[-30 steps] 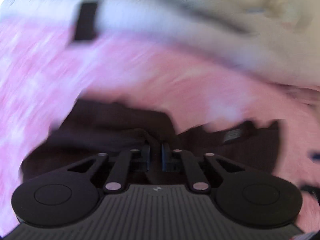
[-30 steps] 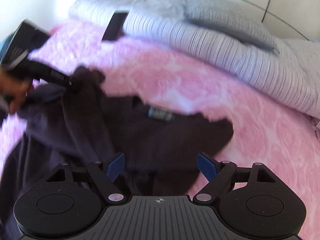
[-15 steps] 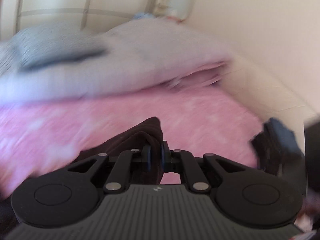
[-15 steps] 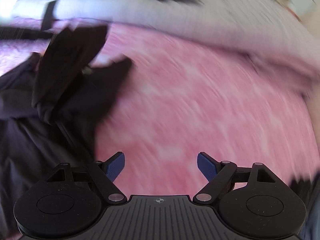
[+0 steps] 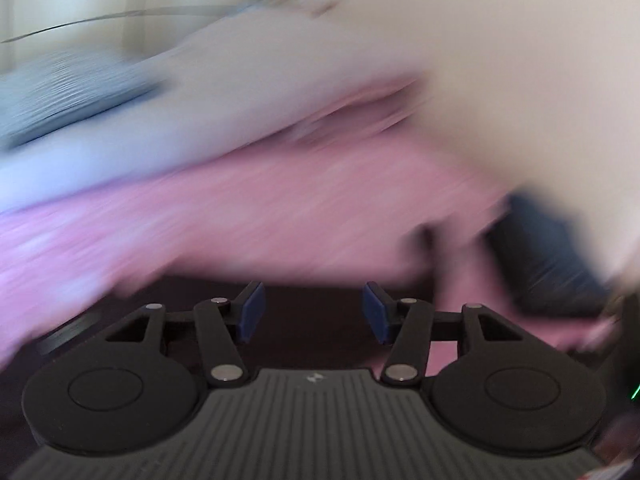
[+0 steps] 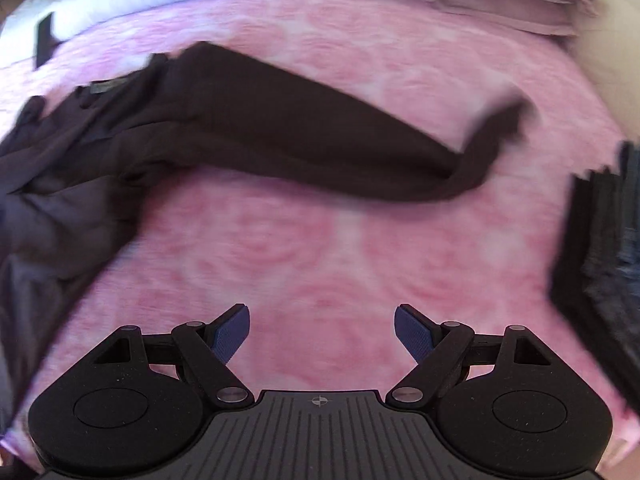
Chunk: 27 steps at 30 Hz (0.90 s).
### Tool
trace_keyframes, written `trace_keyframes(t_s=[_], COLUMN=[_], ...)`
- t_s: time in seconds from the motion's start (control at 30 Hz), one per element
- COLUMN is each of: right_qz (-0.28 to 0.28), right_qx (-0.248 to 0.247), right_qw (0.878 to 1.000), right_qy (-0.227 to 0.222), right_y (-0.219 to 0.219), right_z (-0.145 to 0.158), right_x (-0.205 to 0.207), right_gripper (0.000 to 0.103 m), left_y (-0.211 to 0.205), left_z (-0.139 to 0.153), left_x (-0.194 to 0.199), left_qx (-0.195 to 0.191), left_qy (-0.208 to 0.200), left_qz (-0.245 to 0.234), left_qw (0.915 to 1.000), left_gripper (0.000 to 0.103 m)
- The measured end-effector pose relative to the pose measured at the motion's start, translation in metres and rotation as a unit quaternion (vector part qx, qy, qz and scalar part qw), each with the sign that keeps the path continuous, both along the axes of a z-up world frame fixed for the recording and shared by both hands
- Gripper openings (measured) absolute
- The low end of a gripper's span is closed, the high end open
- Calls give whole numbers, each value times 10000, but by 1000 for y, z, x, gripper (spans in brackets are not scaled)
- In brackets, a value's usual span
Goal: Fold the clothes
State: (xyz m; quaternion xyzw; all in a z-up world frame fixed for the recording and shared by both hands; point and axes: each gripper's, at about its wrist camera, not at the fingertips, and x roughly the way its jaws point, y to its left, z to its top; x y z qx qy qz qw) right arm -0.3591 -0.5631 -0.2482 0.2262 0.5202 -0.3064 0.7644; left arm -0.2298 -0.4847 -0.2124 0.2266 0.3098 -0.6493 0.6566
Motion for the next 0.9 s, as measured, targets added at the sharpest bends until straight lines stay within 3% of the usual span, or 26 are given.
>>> trace_keyframes(t_s=[0.07,0.2,0.27,0.37,0.47,0.57,0.6,0.63,0.73,0.8,0.9], right_qz=[291,1073,1161,1230,1200,1150,1101,1004,465,41,-697], right_qx=[137,87,21,-64,-196,-317,-347,-363,-238,-105,247], right_qw=[9992,9925,9917,9912,9924,9929,9933,9942,9986,9998,9951], right_qy=[-252,-575,-550,-478,-211,18,71,85,-32,-185,-662], right_y=[8,39,56,82,107,126,131,133,123,112,85], right_z=[-7,-6,-6,-6,-4,-1,0,1,5,7,10], right_x=[21,68,85,107,117,116,114,111,97,87,64], right_gripper=[83,83,83,83,83,83,83,83,83,83,83], left_y=[47,124,159,176,177,178,178,180,189,194,204], left_z=[-16,-49,-67,-94,-121,-133,-132,-129,-100,-76,-43], left_x=[40,103,131,144,148,142,137,132,107,79,19], left_qx=[594,1495,1897,1937,2030,1905,1796,1664,1073,667,185], left_qy=[-330,-132,47,700,1052,1127,1050,985,1027,1031,1014], left_qz=[561,1286,1596,1632,1551,1319,1165,965,245,-370,-1496], left_qw=[9961,9803,9688,9649,9611,9662,9712,9764,9886,9917,9834], left_gripper=[50,49,49,50,51,43,28,5,4,4,4])
